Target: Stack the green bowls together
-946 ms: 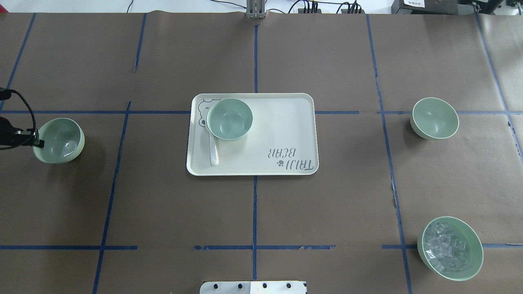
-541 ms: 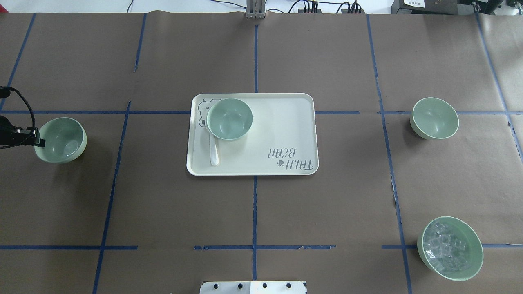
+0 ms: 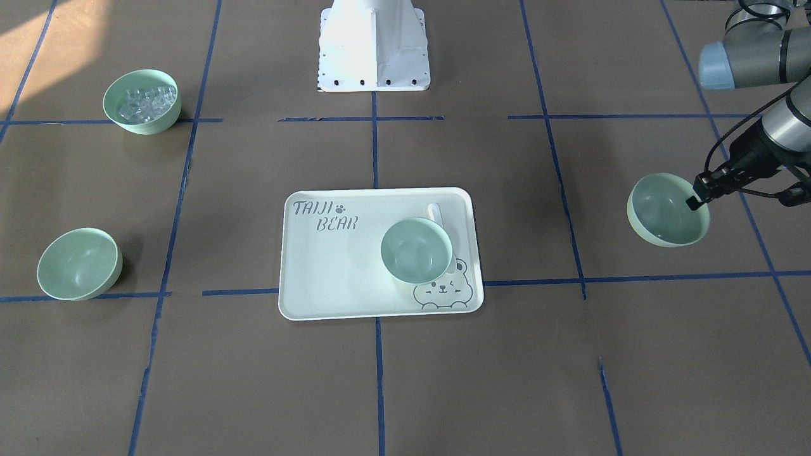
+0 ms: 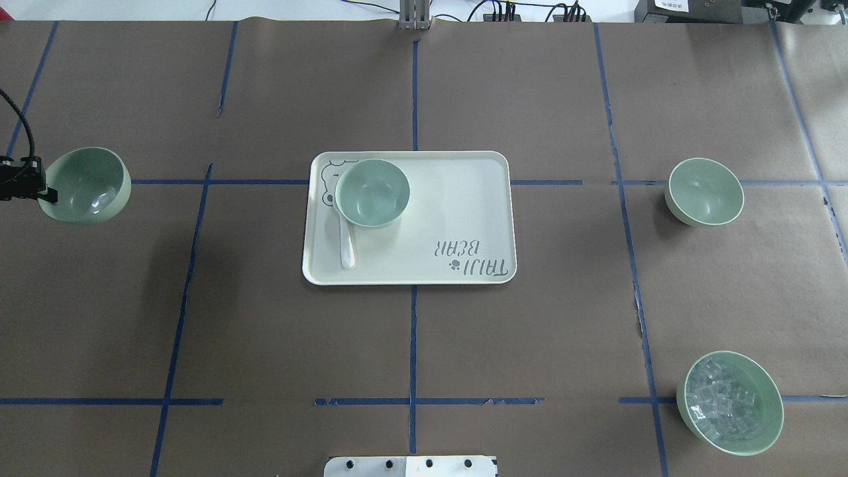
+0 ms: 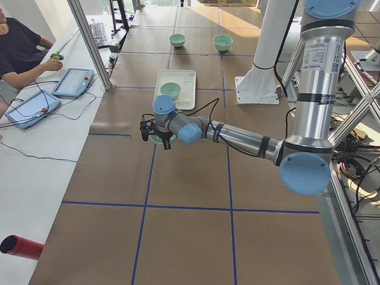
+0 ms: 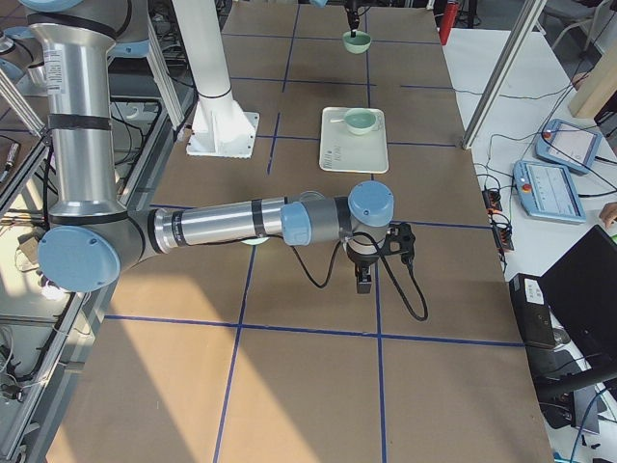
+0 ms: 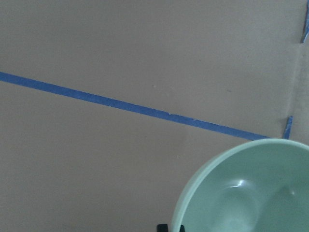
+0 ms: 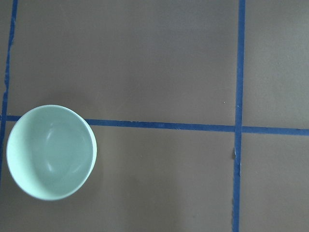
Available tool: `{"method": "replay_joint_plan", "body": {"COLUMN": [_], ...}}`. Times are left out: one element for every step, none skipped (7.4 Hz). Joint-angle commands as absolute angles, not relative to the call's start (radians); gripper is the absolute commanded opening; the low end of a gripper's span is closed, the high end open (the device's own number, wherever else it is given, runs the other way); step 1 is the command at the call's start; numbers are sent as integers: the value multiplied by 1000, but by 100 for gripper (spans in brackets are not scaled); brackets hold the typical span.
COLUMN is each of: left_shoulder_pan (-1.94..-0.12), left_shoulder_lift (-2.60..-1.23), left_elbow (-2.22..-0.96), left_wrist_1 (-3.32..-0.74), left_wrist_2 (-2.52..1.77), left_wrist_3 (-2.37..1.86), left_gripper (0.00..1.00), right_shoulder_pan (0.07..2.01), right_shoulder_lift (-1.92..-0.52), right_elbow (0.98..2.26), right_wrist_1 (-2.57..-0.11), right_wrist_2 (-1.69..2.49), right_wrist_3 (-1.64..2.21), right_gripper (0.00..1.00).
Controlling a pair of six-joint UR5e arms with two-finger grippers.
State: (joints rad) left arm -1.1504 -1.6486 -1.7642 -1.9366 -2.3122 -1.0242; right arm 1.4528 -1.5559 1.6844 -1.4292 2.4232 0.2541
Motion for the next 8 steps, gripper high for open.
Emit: {"method": "replay_joint_plan", "body": {"left_shoulder_pan": [-1143,-1120,-1076,-1034,-1017,-996,-977,-962], "left_shoulder_lift": [-1735,-1770,-1811,-1833,-1865,-1911,-1969,-1985], "left_elbow": [-1787,-1789,-1783,-1781,-1776,-1784,-1786,-1786], "left_wrist_1": [-1908,-1908,-1904,-1902,-1893,-1849,-1789,-1783], "left_wrist_2": [-2260,-2250,-2223,-2182,-2180,-2178,-2178,-2178], "left_wrist_3": [-1271,-1348,-1424,-1475,-1517,-1552,-1586,-1618], "left_gripper": [0,0,0,0,0,0,0,0], "right_shoulder_pan": [1302,1234,1197,1180,1171,1157,1128,1115], "right_shoulder_lift": [-1559,-1557,-1540,-1522,-1507,-1490,-1470,-1459], "right_elbow": [1574,1566,1565,1557,1533,1501,1470,1448], "right_wrist_1": [-1075,-1024,-1022,-1022,-1022,-1023,-1022,-1023], "right_wrist_2": [2344,2291,2286,2284,2278,2261,2250,2238], "right_wrist_3": [560,627,667,689,689,689,689,689], "right_gripper": [100,100,100,100,100,100,100,100]}}
